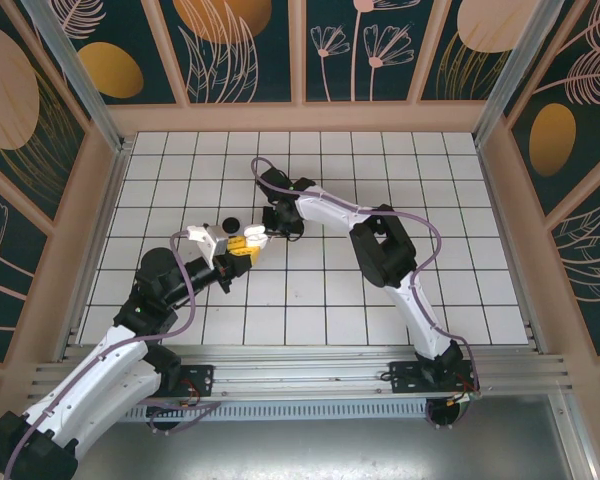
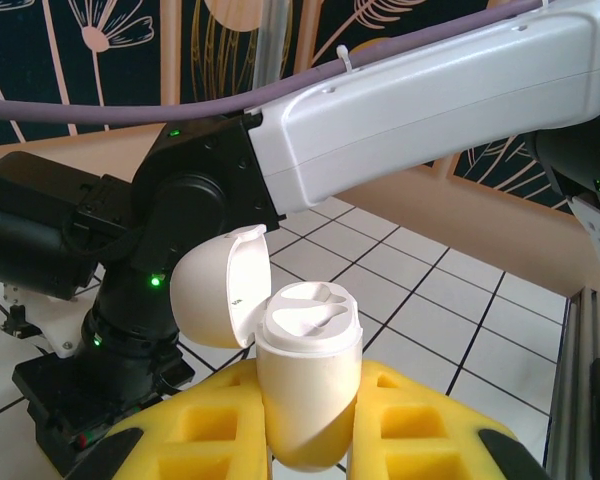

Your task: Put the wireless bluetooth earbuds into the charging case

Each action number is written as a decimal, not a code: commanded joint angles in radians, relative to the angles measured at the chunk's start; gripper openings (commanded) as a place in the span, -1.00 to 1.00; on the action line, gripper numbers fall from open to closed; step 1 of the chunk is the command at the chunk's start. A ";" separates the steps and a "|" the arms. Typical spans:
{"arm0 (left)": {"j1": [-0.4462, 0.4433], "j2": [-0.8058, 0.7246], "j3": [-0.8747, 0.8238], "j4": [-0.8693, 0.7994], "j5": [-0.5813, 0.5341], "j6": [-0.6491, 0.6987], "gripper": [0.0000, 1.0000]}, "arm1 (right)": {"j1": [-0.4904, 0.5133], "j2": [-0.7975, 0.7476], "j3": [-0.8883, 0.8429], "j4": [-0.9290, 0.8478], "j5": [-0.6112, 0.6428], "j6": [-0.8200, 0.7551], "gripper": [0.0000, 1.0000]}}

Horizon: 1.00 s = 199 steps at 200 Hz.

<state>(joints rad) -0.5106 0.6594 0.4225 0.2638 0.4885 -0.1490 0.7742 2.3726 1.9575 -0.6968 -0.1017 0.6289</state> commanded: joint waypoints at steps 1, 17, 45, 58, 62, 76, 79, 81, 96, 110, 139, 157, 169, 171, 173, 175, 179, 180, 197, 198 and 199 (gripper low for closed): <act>0.000 0.002 0.002 -0.004 0.001 0.025 -1.00 | 0.010 -0.016 0.002 -0.046 0.020 -0.041 -0.77; 0.001 0.007 0.005 -0.003 0.000 0.024 -1.00 | 0.010 -0.044 -0.007 -0.032 0.032 -0.068 -0.77; 0.001 0.022 0.009 0.005 0.004 0.022 -1.00 | 0.007 -0.094 -0.026 -0.014 0.075 -0.142 -0.78; 0.000 0.033 0.009 0.012 0.013 0.016 -1.00 | 0.005 -0.119 -0.043 0.000 0.095 -0.178 -0.78; 0.000 0.036 0.009 0.014 0.016 0.014 -1.00 | 0.002 -0.129 -0.050 0.006 0.099 -0.190 -0.78; 0.000 0.048 0.007 0.027 0.028 0.007 -1.00 | -0.005 -0.165 -0.079 0.031 0.110 -0.222 -0.79; 0.001 0.050 0.007 0.029 0.029 0.005 -1.00 | -0.006 -0.173 -0.085 0.038 0.110 -0.230 -0.79; 0.000 0.054 0.007 0.031 0.031 0.004 -1.00 | -0.006 -0.177 -0.091 0.042 0.110 -0.237 -0.79; 0.001 0.064 0.005 0.048 0.043 -0.004 -1.00 | -0.015 -0.214 -0.124 0.072 0.112 -0.273 -0.79; 0.000 0.074 0.000 0.068 0.051 -0.012 -1.00 | -0.023 -0.247 -0.151 0.095 0.105 -0.309 -0.80; 0.000 0.090 -0.014 0.105 0.072 -0.027 -1.00 | -0.035 -0.327 -0.189 0.112 0.112 -0.388 -0.82; 0.000 0.104 -0.017 0.130 0.088 -0.039 -1.00 | -0.036 -0.393 -0.214 0.121 0.136 -0.443 -0.82; 0.001 0.116 -0.013 0.149 0.099 -0.045 -1.00 | -0.036 -0.439 -0.231 0.127 0.150 -0.473 -0.83; 0.000 0.119 -0.012 0.152 0.101 -0.046 -1.00 | -0.036 -0.448 -0.233 0.129 0.150 -0.479 -0.83; 0.000 0.121 -0.011 0.155 0.104 -0.047 -1.00 | -0.036 -0.455 -0.236 0.130 0.151 -0.482 -0.83; 0.000 0.123 -0.009 0.158 0.106 -0.048 -1.00 | -0.036 -0.463 -0.240 0.131 0.152 -0.488 -0.83; 0.000 0.128 -0.009 0.164 0.110 -0.050 -1.00 | -0.036 -0.480 -0.246 0.134 0.154 -0.495 -0.83; 0.001 0.129 -0.008 0.165 0.111 -0.050 -1.00 | -0.036 -0.483 -0.248 0.134 0.154 -0.498 -0.83; 0.001 0.157 0.004 0.188 0.130 -0.054 -1.00 | -0.034 -0.554 -0.281 0.154 0.157 -0.534 -0.84; 0.000 0.158 0.005 0.189 0.131 -0.054 -1.00 | -0.034 -0.558 -0.282 0.155 0.157 -0.536 -0.84; 0.000 0.161 0.005 0.190 0.134 -0.054 -1.00 | -0.034 -0.563 -0.284 0.157 0.156 -0.538 -0.84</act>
<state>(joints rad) -0.5106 0.7925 0.4168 0.3683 0.5701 -0.1829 0.7383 1.9293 1.7126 -0.5869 0.0261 0.1848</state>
